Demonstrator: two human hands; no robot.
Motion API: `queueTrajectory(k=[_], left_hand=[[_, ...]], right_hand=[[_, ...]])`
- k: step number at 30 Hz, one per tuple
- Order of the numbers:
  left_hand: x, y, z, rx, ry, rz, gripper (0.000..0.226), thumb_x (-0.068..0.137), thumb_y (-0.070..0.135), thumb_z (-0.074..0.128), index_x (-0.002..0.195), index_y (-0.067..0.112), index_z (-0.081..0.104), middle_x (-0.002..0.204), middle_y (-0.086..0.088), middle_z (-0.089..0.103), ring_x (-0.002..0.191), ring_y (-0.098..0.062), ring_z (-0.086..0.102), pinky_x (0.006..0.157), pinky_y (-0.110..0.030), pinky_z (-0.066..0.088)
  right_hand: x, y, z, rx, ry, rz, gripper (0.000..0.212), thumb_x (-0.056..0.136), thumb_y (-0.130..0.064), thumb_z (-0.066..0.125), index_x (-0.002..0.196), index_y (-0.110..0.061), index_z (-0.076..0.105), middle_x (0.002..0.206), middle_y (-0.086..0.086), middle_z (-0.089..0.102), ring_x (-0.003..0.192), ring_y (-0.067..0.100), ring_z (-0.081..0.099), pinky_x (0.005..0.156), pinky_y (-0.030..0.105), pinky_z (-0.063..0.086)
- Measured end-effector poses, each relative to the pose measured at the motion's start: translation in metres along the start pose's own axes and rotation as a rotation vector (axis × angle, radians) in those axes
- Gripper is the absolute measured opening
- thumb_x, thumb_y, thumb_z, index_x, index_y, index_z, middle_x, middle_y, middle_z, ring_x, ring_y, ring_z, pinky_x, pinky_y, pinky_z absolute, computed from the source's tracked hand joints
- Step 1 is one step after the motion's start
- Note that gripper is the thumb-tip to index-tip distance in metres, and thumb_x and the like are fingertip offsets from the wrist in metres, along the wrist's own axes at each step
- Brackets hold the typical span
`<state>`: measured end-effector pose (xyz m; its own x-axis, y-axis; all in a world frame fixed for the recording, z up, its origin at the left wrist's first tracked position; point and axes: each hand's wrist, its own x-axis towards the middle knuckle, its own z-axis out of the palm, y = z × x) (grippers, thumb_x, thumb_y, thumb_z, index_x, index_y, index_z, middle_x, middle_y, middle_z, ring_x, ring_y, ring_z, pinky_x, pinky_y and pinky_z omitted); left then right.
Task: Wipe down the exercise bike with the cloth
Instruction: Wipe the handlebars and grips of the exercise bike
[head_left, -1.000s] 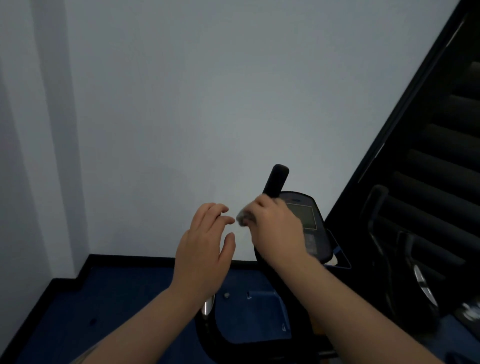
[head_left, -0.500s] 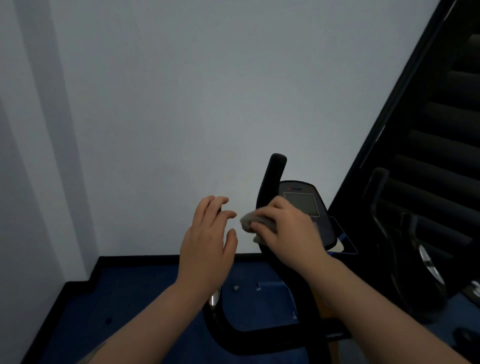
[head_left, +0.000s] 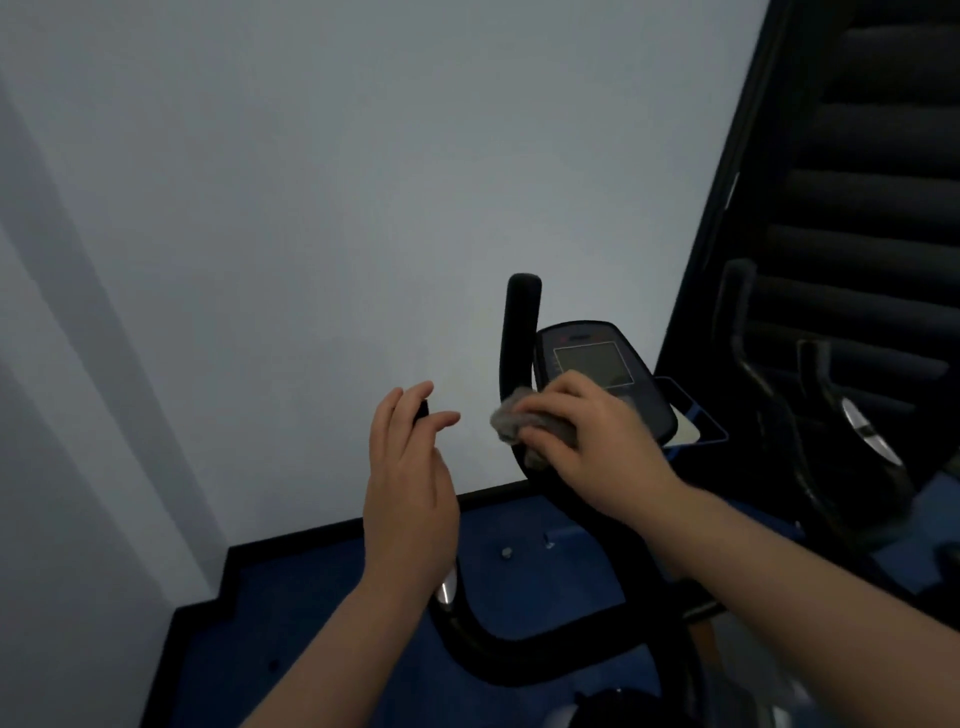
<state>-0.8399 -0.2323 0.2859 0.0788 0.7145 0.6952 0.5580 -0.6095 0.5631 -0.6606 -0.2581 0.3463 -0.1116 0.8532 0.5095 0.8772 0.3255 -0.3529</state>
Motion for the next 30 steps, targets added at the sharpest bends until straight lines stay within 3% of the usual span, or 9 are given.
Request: queueTrajectory(k=[2, 6, 8, 12, 15, 19, 24, 28, 30], left_hand=[[0.001, 0.000, -0.001, -0.030, -0.003, -0.004, 0.041, 0.092, -0.015, 0.040, 0.117, 0.011, 0.059, 0.147, 0.002, 0.038, 0.145, -0.019, 0.022, 0.107, -0.003, 0.014], [0.003, 0.000, -0.001, -0.066, -0.014, -0.011, 0.043, 0.091, -0.016, 0.040, 0.117, 0.013, 0.059, 0.146, 0.003, 0.038, 0.144, -0.019, 0.022, 0.109, -0.006, 0.016], [0.003, 0.000, -0.001, -0.062, -0.019, -0.016, 0.044, 0.091, -0.016, 0.040, 0.117, 0.013, 0.059, 0.147, 0.003, 0.037, 0.144, -0.020, 0.022, 0.108, -0.005, 0.016], [0.002, 0.000, 0.000, -0.070, -0.015, -0.011, 0.044, 0.090, -0.015, 0.042, 0.117, 0.016, 0.059, 0.147, 0.005, 0.036, 0.145, -0.016, 0.020, 0.102, 0.001, 0.015], [0.002, 0.001, -0.001, -0.076, -0.015, -0.020, 0.043, 0.091, -0.013, 0.043, 0.117, 0.017, 0.058, 0.147, 0.007, 0.036, 0.145, -0.012, 0.017, 0.101, 0.002, 0.015], [0.002, 0.003, -0.003, -0.062, -0.016, -0.018, 0.040, 0.091, -0.012, 0.044, 0.116, 0.015, 0.059, 0.147, 0.005, 0.037, 0.145, -0.015, 0.020, 0.098, 0.004, 0.016], [0.001, 0.003, -0.004, -0.019, -0.024, -0.011, 0.036, 0.091, -0.011, 0.046, 0.115, 0.013, 0.060, 0.145, 0.003, 0.040, 0.144, -0.018, 0.023, 0.098, 0.004, 0.016], [0.003, 0.003, -0.004, -0.022, -0.010, -0.020, 0.035, 0.091, -0.009, 0.045, 0.113, 0.014, 0.061, 0.142, 0.006, 0.041, 0.142, -0.018, 0.027, 0.100, 0.001, 0.018], [0.003, 0.004, -0.004, -0.025, -0.013, -0.023, 0.034, 0.092, -0.009, 0.045, 0.112, 0.014, 0.061, 0.141, 0.006, 0.042, 0.141, -0.018, 0.027, 0.101, 0.000, 0.018]], right_hand=[[0.015, 0.001, -0.009, -0.041, -0.024, -0.020, 0.022, 0.088, -0.036, 0.066, 0.108, -0.028, 0.071, 0.102, -0.011, 0.054, 0.093, 0.015, 0.058, 0.076, 0.034, 0.048], [0.056, -0.018, -0.010, -0.082, 0.174, -0.047, 0.018, 0.090, -0.030, 0.063, 0.105, -0.025, 0.071, 0.105, -0.008, 0.056, 0.092, 0.013, 0.056, 0.069, 0.030, 0.045], [0.048, -0.021, 0.005, -0.123, 0.139, -0.072, 0.016, 0.092, -0.025, 0.061, 0.104, -0.025, 0.071, 0.109, -0.007, 0.056, 0.096, 0.015, 0.055, 0.070, 0.032, 0.047], [0.001, -0.005, 0.012, 0.074, 0.102, 0.003, 0.019, 0.089, -0.024, 0.066, 0.108, -0.025, 0.071, 0.109, -0.010, 0.060, 0.097, 0.010, 0.058, 0.082, 0.027, 0.047], [0.013, -0.001, -0.005, -0.016, -0.013, -0.040, 0.021, 0.089, -0.032, 0.065, 0.109, -0.028, 0.070, 0.109, -0.011, 0.058, 0.097, 0.015, 0.059, 0.082, 0.037, 0.050], [0.053, -0.017, -0.008, -0.081, 0.167, -0.076, 0.019, 0.092, -0.026, 0.062, 0.108, -0.022, 0.071, 0.111, -0.005, 0.058, 0.096, 0.018, 0.057, 0.074, 0.035, 0.049], [0.017, -0.009, 0.010, -0.040, 0.031, -0.074, 0.019, 0.090, -0.024, 0.064, 0.107, -0.025, 0.072, 0.112, -0.010, 0.060, 0.102, 0.012, 0.056, 0.083, 0.031, 0.048], [0.009, 0.001, -0.020, 0.010, -0.208, -0.142, 0.021, 0.086, -0.028, 0.070, 0.106, -0.030, 0.073, 0.107, -0.012, 0.059, 0.098, 0.008, 0.057, 0.087, 0.037, 0.048], [0.029, -0.003, -0.031, 0.013, -0.011, -0.187, 0.021, 0.086, -0.025, 0.069, 0.107, -0.027, 0.072, 0.107, -0.008, 0.058, 0.097, 0.013, 0.058, 0.085, 0.036, 0.049]])
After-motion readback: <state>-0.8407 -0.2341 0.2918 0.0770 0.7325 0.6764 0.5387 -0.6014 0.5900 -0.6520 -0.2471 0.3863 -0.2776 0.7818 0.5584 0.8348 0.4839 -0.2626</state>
